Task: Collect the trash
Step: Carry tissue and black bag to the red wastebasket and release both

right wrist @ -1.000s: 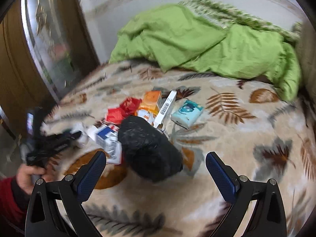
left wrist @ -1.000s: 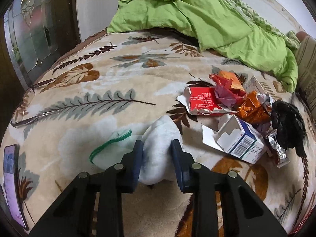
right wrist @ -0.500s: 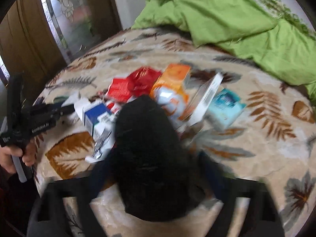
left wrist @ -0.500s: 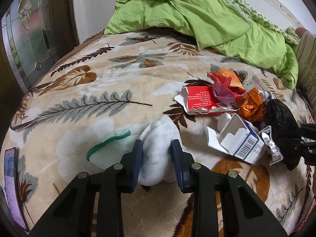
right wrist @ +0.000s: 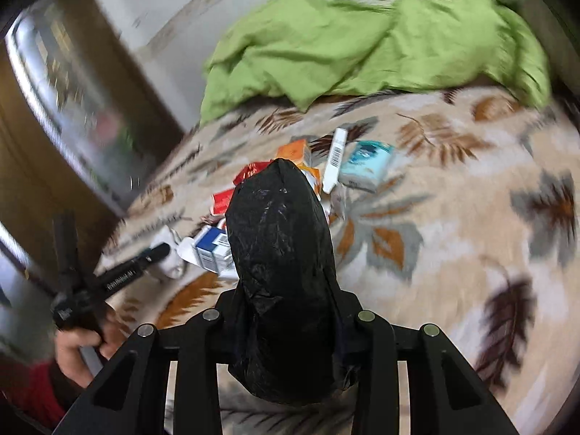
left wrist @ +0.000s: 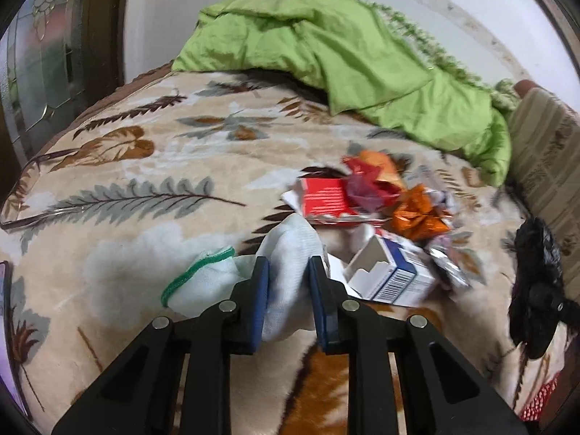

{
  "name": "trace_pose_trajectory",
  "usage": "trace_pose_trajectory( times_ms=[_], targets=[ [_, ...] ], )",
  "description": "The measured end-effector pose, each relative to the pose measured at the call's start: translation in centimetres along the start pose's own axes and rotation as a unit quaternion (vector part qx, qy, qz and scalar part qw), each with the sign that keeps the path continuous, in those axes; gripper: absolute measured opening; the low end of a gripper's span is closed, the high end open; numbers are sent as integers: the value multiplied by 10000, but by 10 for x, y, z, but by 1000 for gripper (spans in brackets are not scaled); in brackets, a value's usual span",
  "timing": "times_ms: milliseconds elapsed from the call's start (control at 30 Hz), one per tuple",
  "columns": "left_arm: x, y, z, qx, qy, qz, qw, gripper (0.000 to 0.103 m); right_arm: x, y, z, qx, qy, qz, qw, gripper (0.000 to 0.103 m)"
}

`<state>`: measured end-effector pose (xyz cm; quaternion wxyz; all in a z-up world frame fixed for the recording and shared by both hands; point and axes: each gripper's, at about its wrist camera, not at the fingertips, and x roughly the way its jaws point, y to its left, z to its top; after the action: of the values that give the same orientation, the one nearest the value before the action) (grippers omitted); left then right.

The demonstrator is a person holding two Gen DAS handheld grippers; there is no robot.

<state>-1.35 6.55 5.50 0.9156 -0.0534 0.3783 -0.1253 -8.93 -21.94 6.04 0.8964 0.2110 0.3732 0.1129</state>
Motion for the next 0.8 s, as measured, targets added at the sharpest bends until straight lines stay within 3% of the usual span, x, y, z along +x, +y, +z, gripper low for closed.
trace_pose_trajectory(
  times_ms=[300,800],
  targets=[
    [-31,-33,-18,360,-171,-448,9982,21,-23,13,-27,292,-336,-280,9986,37],
    [-106,-72,-44,795,-569,-888,9912,20,-55,22,-51,427,-366,-99,9984,36]
  ],
)
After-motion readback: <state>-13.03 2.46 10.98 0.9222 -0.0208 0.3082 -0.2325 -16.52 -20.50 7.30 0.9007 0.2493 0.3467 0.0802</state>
